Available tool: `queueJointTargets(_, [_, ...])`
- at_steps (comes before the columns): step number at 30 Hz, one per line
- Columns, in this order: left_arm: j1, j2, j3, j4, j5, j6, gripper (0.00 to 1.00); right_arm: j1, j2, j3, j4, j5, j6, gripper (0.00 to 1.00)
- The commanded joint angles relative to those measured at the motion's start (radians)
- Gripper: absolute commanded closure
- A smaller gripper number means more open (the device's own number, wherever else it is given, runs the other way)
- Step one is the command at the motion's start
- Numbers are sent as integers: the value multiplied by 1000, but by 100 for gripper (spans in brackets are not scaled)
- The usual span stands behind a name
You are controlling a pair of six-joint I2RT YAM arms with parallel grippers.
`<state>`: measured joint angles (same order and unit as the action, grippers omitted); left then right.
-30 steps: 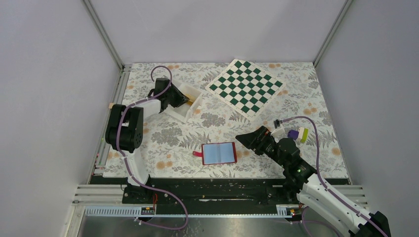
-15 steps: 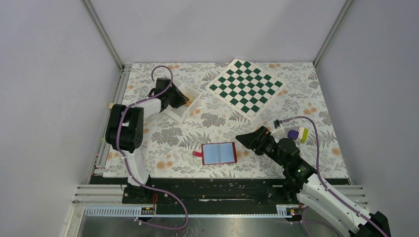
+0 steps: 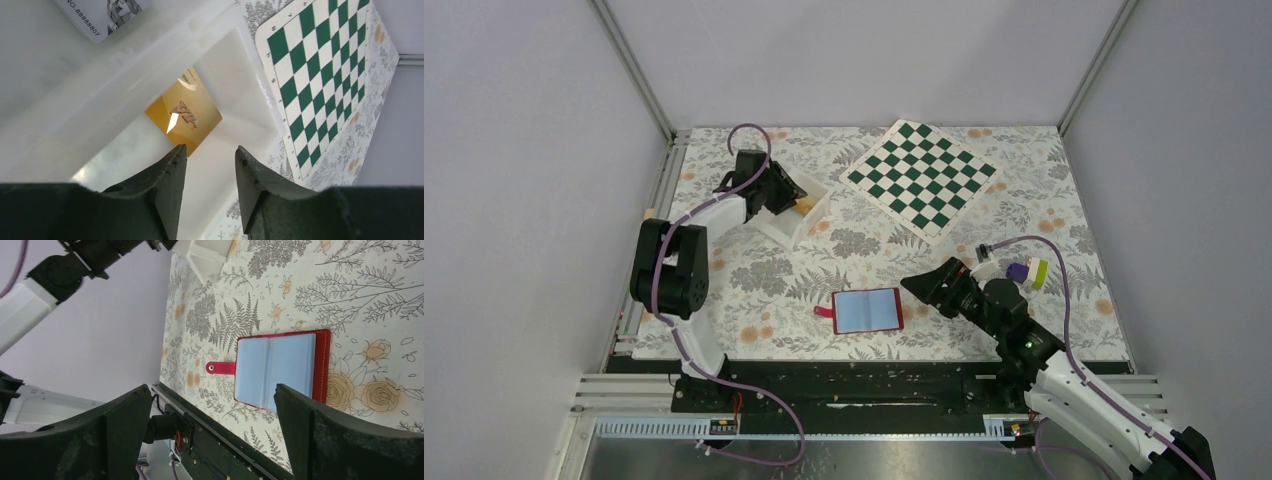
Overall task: Take the credit cards out of the card holder
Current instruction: Place the credit card in the storage box, then reset both arms
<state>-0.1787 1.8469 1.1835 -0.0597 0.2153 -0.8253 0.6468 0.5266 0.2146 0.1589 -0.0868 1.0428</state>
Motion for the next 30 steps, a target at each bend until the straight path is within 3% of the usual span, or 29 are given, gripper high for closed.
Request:
queueJointTargets(1, [-2, -113, 61, -65, -64, 37, 58, 4, 11, 62, -50, 11, -42, 0])
queueJointTargets(7, [-4, -238, 81, -224, -122, 72, 50, 4, 45, 162, -254, 10, -146, 1])
queueJointTargets(11, [-23, -395, 65, -361, -135, 117, 39, 4, 45, 226, -383, 14, -227, 1])
queueJointTargets(12, [-34, -448, 34, -380, -125, 123, 34, 3, 43, 250, -422, 25, -250, 0])
queueJointTargets(14, [-63, -557, -21, -410, -104, 142, 5, 3, 41, 322, -528, 64, -299, 1])
queueJointTargets(15, [-84, -613, -48, -425, -93, 159, 2, 3, 41, 359, -594, 79, -327, 0])
queueJointTargets(21, [-217, -910, -148, -472, 47, 294, 1, 4, 39, 557, -825, 224, -429, 1])
queueJointTargets(25, [-234, -1113, -235, -460, 72, 313, 1, 3, -3, 646, -906, 272, -448, 1])
queueJointTargets(30, [-234, -1235, -309, -458, 82, 332, 1, 3, -71, 695, -927, 267, -456, 1])
